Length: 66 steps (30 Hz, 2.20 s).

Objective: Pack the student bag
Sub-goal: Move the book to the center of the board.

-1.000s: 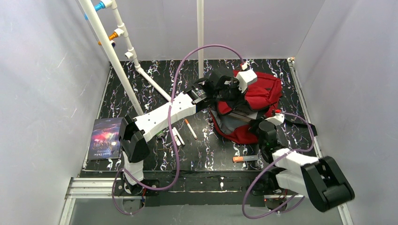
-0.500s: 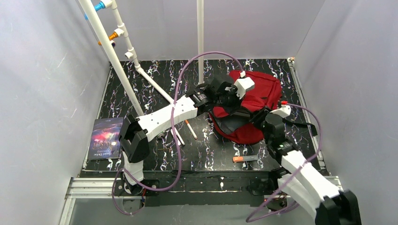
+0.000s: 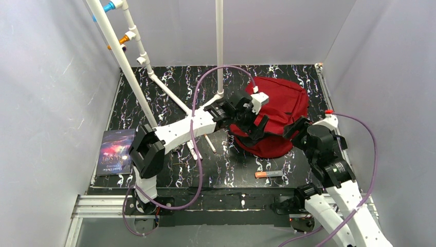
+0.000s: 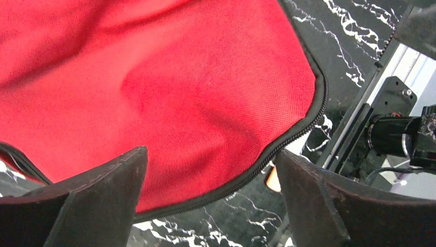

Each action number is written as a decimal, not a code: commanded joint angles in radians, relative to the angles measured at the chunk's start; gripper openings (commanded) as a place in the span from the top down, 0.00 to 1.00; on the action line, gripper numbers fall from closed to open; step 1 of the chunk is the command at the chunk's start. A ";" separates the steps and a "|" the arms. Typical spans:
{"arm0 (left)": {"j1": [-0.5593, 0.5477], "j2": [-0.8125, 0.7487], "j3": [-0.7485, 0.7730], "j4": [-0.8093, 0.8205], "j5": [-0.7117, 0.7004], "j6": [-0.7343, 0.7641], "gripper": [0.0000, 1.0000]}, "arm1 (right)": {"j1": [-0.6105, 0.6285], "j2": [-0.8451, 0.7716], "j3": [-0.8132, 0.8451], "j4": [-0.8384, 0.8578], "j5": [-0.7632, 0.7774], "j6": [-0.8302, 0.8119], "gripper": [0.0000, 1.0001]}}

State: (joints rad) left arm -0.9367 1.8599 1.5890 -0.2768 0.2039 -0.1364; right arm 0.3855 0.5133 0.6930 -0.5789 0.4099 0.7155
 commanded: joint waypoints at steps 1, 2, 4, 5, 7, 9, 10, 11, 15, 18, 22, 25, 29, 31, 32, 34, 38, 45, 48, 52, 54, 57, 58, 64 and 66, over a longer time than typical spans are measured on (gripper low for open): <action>0.007 -0.186 -0.051 -0.057 -0.041 -0.076 0.02 | -0.002 0.131 0.064 0.062 -0.076 -0.139 0.20; 0.007 -0.225 -0.078 -0.104 -0.058 -0.084 0.02 | -0.002 0.161 0.076 0.073 -0.116 -0.170 0.19; 0.007 -0.330 -0.149 -0.166 -0.109 -0.100 0.02 | -0.002 0.187 0.085 0.117 -0.172 -0.224 0.15; 0.008 -0.393 -0.201 -0.190 -0.154 -0.114 0.02 | -0.002 0.194 0.084 0.144 -0.192 -0.242 0.12; 0.012 -0.531 -0.311 -0.240 -0.261 -0.149 0.02 | -0.002 0.207 0.091 0.180 -0.224 -0.266 0.08; 0.018 -0.667 -0.407 -0.312 -0.359 -0.192 0.02 | -0.002 0.231 0.100 0.221 -0.280 -0.290 0.07; 0.023 -0.731 -0.441 -0.360 -0.392 -0.212 0.02 | -0.002 0.249 0.105 0.242 -0.305 -0.292 0.07; 0.027 -0.786 -0.467 -0.420 -0.435 -0.241 0.02 | -0.002 0.272 0.111 0.257 -0.335 -0.289 0.07; 0.038 -0.953 -0.555 -0.575 -0.538 -0.339 0.02 | 0.005 0.351 0.064 0.413 -0.524 -0.225 0.07; 0.039 -1.044 -0.610 -0.599 -0.568 -0.417 0.02 | 0.073 0.408 0.020 0.519 -0.560 -0.181 0.07; 0.039 -1.100 -0.675 -0.578 -0.580 -0.529 0.02 | 0.245 0.516 0.102 0.487 -0.442 -0.213 0.06; 0.039 -1.088 -0.711 -0.577 -0.571 -0.573 0.02 | 0.327 0.595 0.185 0.439 -0.377 -0.252 0.05; 0.040 -0.990 -0.677 -0.641 -0.466 -0.597 0.02 | 0.339 0.663 0.295 0.267 -0.308 -0.255 0.02; 0.038 -0.966 -0.672 -0.726 -0.481 -0.708 0.02 | 0.339 0.695 0.329 0.194 -0.299 -0.238 0.02; 0.039 -0.975 -0.683 -0.757 -0.501 -0.778 0.02 | 0.339 0.712 0.349 0.166 -0.303 -0.246 0.02; 0.040 -1.047 -0.767 -0.751 -0.539 -0.898 0.02 | 0.340 0.737 0.356 0.166 -0.294 -0.241 0.02; 0.040 -1.252 -0.897 -0.711 -0.663 -1.039 0.02 | 0.340 0.730 0.273 0.310 -0.220 -0.233 0.02; 0.040 -1.537 -0.892 -0.505 -0.964 -0.657 0.02 | 0.340 0.741 0.193 0.449 -0.197 -0.252 0.02; 0.042 -1.397 -0.679 -0.765 -1.173 -0.758 0.02 | 0.340 0.737 0.292 0.397 -0.205 -0.290 0.02; 0.060 -1.099 -0.493 -1.039 -1.362 -0.793 0.02 | 0.340 0.715 0.291 0.400 -0.149 -0.335 0.02; 0.112 -1.040 -0.458 -1.120 -1.396 -0.876 0.02 | 0.340 0.696 0.292 0.382 -0.131 -0.326 0.02; 0.168 -1.078 -0.548 -0.977 -1.460 -0.768 0.02 | 0.339 0.669 0.266 0.392 -0.163 -0.335 0.02; 0.197 -1.115 -0.609 -0.826 -1.432 -0.594 0.02 | 0.339 0.663 0.258 0.395 -0.165 -0.335 0.02; 0.633 -1.206 -0.768 -0.444 -1.109 -0.402 0.02 | 0.340 0.648 0.280 0.347 -0.169 -0.350 0.02; 0.699 -1.228 -0.793 -0.402 -1.042 -0.398 0.02 | 0.340 0.637 0.282 0.341 -0.163 -0.356 0.02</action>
State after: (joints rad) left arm -0.3706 0.6495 0.8242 -0.8440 -0.9520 -0.5941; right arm 0.7227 1.1862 0.9520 -0.2314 0.2333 0.3885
